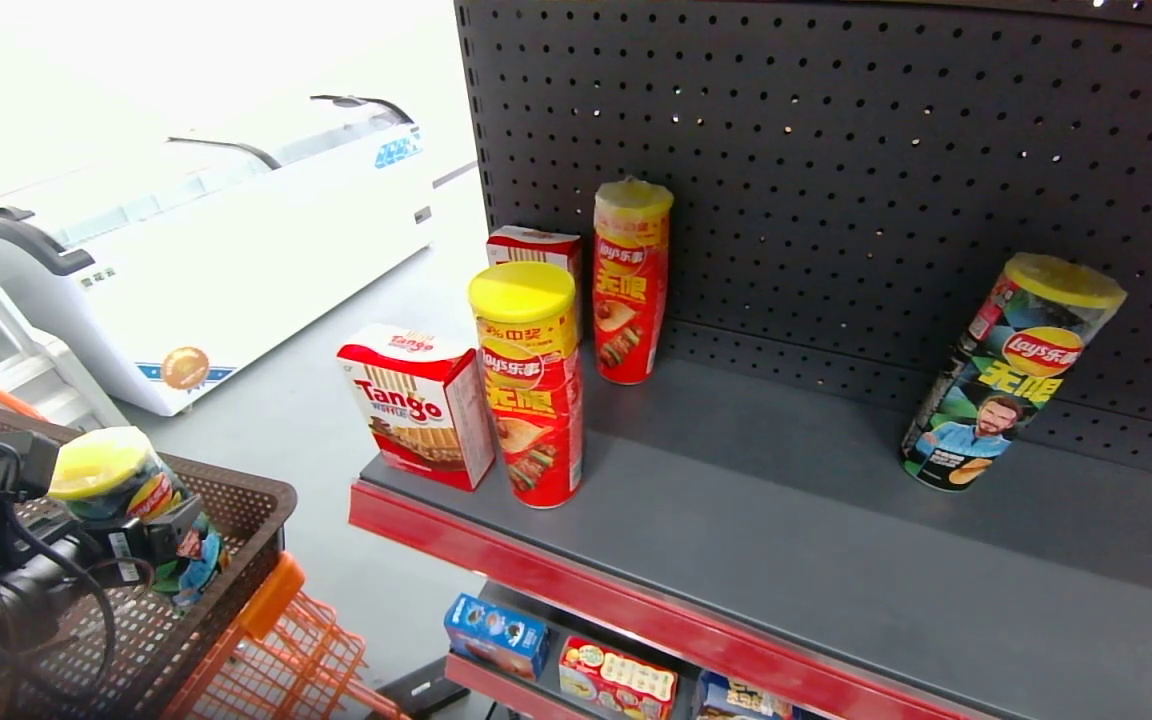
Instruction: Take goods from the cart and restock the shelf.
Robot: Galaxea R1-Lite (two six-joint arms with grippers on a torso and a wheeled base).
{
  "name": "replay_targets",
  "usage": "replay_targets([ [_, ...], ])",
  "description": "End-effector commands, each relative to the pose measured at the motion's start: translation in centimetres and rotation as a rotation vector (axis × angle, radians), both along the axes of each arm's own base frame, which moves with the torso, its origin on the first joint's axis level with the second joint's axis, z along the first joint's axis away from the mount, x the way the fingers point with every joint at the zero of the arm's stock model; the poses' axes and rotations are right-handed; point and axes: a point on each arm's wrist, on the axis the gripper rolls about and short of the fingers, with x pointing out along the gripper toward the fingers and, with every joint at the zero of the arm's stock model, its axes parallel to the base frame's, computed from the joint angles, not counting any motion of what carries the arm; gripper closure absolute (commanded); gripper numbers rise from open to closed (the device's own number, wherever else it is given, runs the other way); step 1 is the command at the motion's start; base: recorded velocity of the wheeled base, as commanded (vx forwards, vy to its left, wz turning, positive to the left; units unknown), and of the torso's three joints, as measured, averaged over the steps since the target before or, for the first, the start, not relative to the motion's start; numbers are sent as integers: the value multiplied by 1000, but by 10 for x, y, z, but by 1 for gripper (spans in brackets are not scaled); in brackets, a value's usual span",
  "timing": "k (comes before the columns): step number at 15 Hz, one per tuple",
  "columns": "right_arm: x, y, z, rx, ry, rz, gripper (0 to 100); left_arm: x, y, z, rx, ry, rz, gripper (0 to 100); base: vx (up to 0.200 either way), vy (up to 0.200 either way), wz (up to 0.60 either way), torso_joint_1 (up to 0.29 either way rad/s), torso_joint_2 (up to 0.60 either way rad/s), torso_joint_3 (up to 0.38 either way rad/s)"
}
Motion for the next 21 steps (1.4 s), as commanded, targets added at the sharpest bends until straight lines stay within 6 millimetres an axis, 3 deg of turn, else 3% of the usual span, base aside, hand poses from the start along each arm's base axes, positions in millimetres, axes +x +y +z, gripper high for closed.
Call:
replay_targets([
  [1, 0, 0, 0, 0, 1, 0, 0, 8, -1, -9, -14, 29, -14, 0, 0, 0, 0, 0, 0, 0],
  [3, 0, 0, 0, 0, 1, 0, 0, 16, -1, -14, -18, 13, -24, 0, 0, 0, 0, 0, 0, 0],
  [4, 0, 0, 0, 0, 1, 0, 0, 17, -1, -14, -19, 12, -22, 100, 0, 0, 0, 0, 0, 0],
  [8, 0, 0, 0, 0, 1, 0, 0, 21, 1, -10, -3, -4, -25, 100, 0, 0, 0, 0, 0, 0],
  [11, 0, 0, 0, 0, 1, 0, 0, 12, -3, 9, 30, -53, -33, 100, 0, 0, 0, 0, 0, 0],
  [15, 0, 0, 0, 0, 1, 0, 0, -30, -36, 63, 76, -147, -189, 100, 0, 0, 0, 0, 0, 0],
  [21, 0, 0, 0, 0, 1, 0, 0, -80, -79, 115, 62, -240, -396, 100, 0, 0, 0, 0, 0, 0],
])
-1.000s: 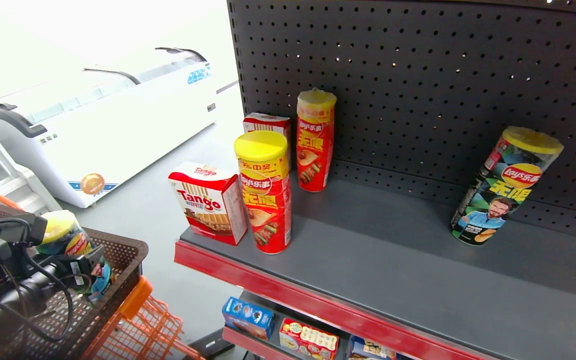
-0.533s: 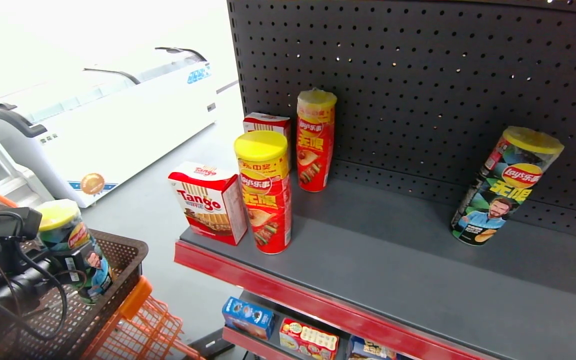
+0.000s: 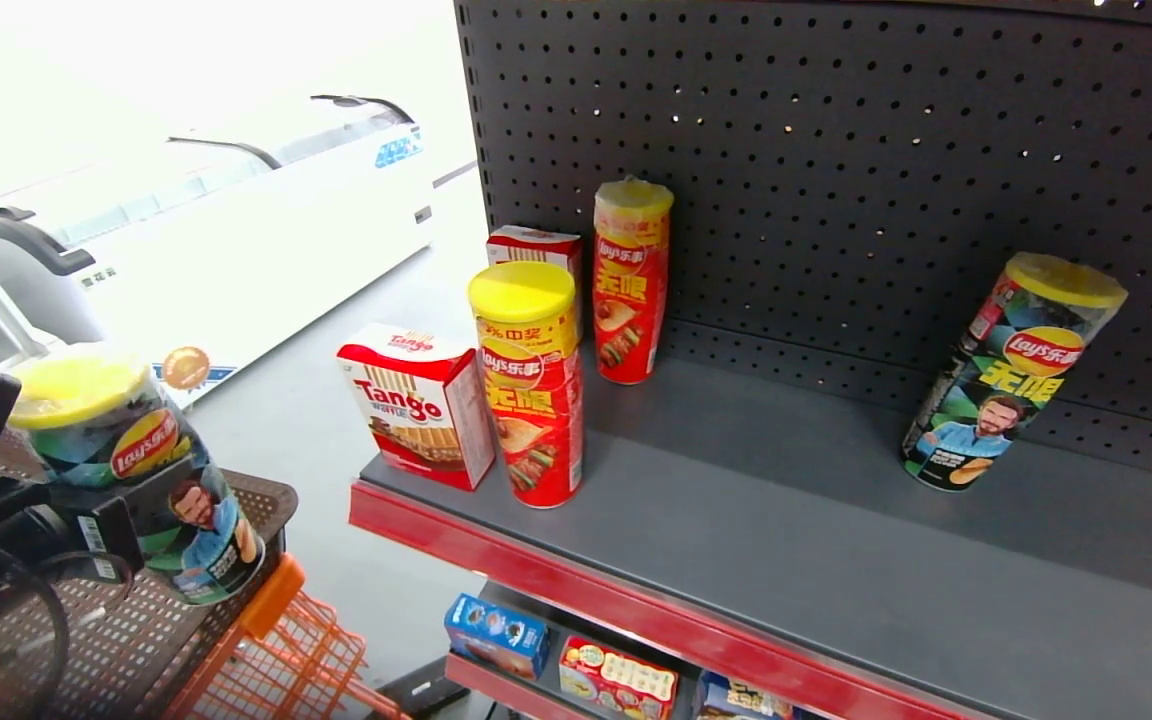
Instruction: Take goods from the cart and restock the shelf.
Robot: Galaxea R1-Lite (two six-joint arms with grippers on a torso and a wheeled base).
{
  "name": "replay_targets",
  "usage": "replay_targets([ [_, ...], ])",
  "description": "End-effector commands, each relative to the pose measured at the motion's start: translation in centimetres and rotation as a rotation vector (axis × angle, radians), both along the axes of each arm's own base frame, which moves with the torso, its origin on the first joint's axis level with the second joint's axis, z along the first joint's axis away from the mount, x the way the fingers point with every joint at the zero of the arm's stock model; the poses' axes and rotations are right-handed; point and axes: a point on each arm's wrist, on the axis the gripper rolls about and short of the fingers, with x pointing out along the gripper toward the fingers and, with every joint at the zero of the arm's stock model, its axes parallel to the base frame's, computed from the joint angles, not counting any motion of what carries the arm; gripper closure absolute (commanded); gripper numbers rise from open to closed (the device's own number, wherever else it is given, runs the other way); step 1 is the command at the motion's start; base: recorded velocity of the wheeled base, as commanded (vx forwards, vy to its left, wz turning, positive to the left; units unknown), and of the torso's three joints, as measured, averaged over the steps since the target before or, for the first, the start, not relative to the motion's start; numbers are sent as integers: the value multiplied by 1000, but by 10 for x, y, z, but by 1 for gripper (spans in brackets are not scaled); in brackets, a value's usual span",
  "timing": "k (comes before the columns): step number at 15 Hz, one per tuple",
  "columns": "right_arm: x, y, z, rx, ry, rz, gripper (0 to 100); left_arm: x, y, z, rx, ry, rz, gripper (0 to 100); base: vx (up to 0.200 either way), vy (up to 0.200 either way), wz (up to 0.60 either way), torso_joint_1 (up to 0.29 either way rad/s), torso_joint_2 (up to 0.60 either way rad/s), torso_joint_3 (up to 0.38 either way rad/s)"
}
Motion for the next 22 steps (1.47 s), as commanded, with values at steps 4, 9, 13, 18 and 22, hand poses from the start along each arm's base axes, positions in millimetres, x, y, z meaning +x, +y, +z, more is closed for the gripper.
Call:
replay_targets([
  [4, 0, 0, 0, -1, 1, -1, 0, -44, -26, 52, 0, -177, -173, 100, 0, 0, 0, 0, 0, 0],
  [9, 0, 0, 0, -1, 1, -1, 0, -60, -37, 46, -68, -175, -309, 100, 0, 0, 0, 0, 0, 0],
  [13, 0, 0, 0, -1, 1, -1, 0, -60, -44, 35, -67, -126, -374, 100, 0, 0, 0, 0, 0, 0],
  [18, 0, 0, 0, -1, 1, -1, 0, -46, -61, 21, -67, -26, -498, 100, 0, 0, 0, 0, 0, 0],
  [22, 0, 0, 0, -4, 1, 2, 0, -35, -67, 19, -21, -4, -562, 100, 0, 0, 0, 0, 0, 0],
])
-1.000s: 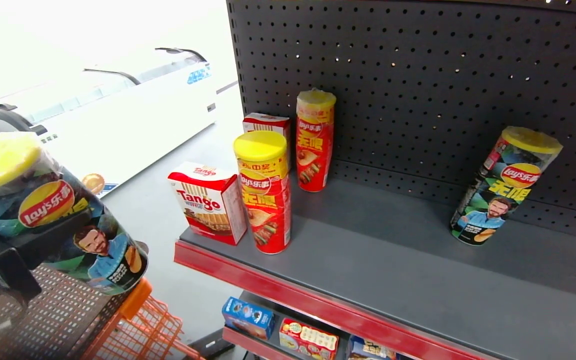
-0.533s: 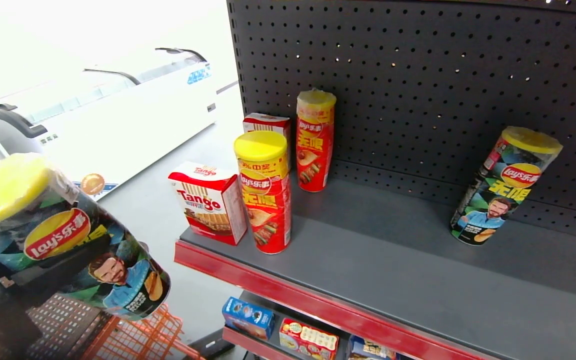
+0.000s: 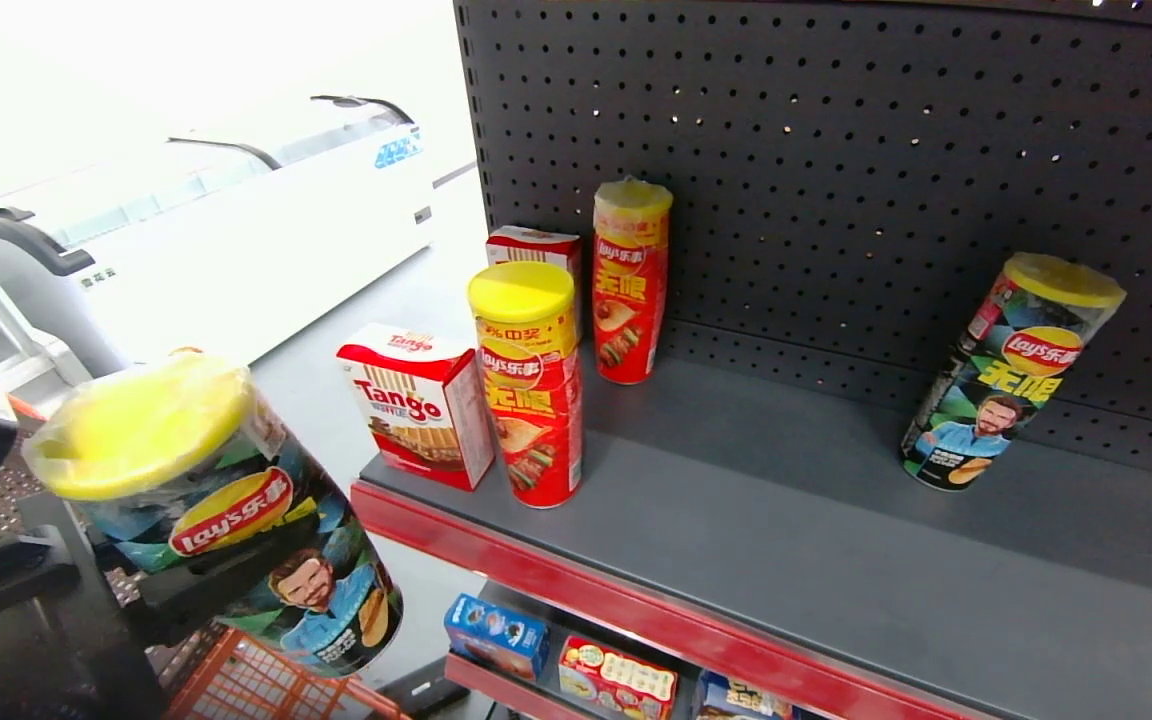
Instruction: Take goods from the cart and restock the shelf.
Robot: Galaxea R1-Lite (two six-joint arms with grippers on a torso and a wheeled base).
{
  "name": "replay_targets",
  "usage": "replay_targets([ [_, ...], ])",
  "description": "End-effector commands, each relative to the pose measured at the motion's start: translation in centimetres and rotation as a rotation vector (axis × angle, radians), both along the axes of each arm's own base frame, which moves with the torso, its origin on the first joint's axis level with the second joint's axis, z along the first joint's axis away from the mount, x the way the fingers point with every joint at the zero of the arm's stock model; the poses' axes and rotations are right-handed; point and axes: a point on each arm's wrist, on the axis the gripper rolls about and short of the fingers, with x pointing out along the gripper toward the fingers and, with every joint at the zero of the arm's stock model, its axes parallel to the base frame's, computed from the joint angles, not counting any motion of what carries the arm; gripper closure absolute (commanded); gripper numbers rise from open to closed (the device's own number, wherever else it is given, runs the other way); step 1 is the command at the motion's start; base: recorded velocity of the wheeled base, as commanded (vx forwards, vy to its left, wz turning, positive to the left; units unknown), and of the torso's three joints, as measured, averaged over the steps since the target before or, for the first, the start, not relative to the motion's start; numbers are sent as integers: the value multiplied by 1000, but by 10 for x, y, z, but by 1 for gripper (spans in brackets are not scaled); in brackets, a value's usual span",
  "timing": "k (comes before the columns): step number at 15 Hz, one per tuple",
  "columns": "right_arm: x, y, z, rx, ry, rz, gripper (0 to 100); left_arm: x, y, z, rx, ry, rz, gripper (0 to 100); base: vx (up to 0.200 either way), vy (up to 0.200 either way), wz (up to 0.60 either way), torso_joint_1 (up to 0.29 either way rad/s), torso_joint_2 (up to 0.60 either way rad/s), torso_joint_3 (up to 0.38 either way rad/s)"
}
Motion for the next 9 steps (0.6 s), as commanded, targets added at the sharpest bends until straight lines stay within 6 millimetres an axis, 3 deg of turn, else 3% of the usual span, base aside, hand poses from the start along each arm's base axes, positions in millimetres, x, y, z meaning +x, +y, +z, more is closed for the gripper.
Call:
replay_targets([
  [1, 0, 0, 0, -1, 1, 0, 0, 10, -5, -5, 16, 37, -14, 100, 0, 0, 0, 0, 0, 0],
  [6, 0, 0, 0, -1, 1, 0, 0, 32, -18, 1, 21, 56, -64, 100, 0, 0, 0, 0, 0, 0],
  [9, 0, 0, 0, -1, 1, 2, 0, 31, -28, 3, 14, 51, -167, 100, 0, 0, -600, 2, 2, 4],
])
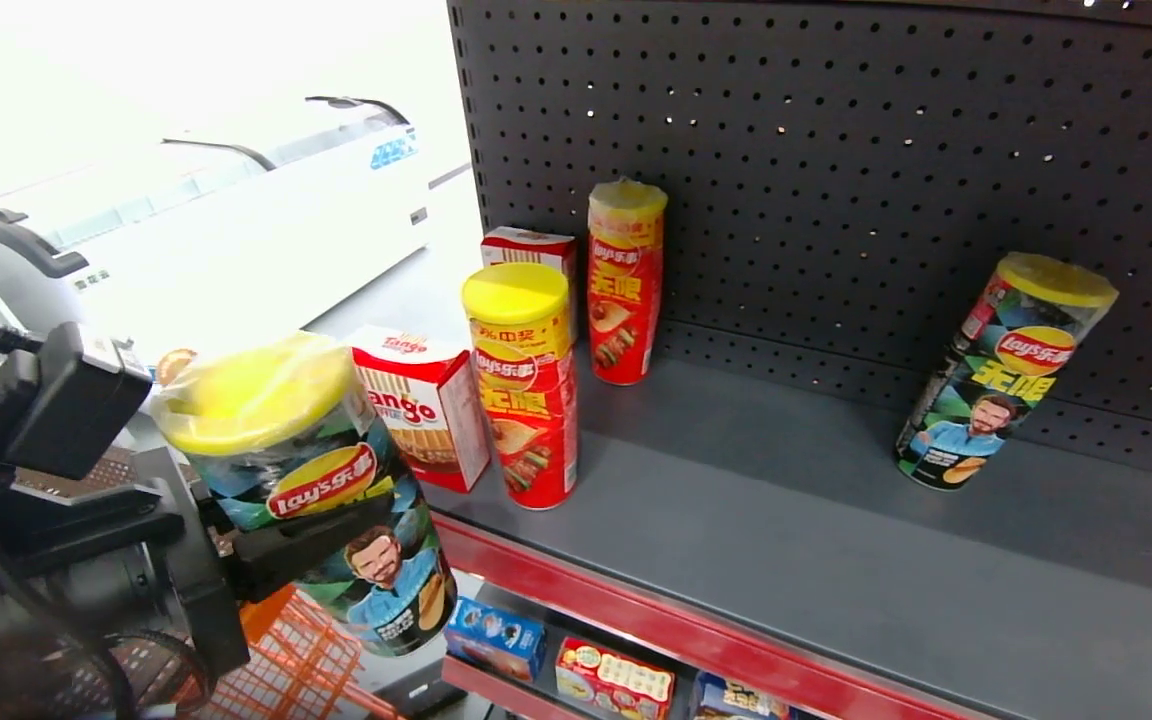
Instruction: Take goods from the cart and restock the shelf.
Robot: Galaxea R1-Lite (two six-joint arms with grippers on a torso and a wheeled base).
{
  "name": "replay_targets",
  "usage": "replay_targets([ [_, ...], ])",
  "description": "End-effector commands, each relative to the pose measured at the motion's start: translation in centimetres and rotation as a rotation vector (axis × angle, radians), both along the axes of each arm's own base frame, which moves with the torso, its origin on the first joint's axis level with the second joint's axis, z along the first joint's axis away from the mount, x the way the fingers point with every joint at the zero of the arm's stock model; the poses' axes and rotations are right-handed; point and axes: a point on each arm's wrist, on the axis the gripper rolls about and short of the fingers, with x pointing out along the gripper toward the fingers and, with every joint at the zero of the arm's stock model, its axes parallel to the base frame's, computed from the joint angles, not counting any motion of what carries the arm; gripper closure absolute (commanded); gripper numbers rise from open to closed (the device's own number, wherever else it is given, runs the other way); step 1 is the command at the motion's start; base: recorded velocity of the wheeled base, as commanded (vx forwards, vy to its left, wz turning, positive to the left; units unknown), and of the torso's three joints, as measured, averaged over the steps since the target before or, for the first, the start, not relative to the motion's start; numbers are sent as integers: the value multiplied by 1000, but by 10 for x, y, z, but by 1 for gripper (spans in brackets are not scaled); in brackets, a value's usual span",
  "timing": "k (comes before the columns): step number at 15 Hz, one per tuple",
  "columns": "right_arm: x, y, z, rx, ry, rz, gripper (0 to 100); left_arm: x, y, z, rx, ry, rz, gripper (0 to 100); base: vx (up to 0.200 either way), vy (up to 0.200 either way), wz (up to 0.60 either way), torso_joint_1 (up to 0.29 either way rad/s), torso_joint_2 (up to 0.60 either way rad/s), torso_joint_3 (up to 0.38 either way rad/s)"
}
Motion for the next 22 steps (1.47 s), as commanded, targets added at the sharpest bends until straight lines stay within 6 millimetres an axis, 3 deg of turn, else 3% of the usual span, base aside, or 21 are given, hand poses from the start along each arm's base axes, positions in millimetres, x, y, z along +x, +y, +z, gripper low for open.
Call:
replay_targets([
  [1, 0, 0, 0, 0, 1, 0, 0, 0, -8, -3, 10, 10, -59, 100, 0, 0, -600, -2, 2, 7],
  [6, 0, 0, 0, 0, 1, 0, 0, 2, -9, -2, 11, 8, -64, 100, 0, 0, -600, 2, 1, 0],
  [22, 0, 0, 0, 1, 1, 0, 0, 3, -6, -5, 10, 11, -44, 100, 0, 0, -37, 0, 0, 1],
])
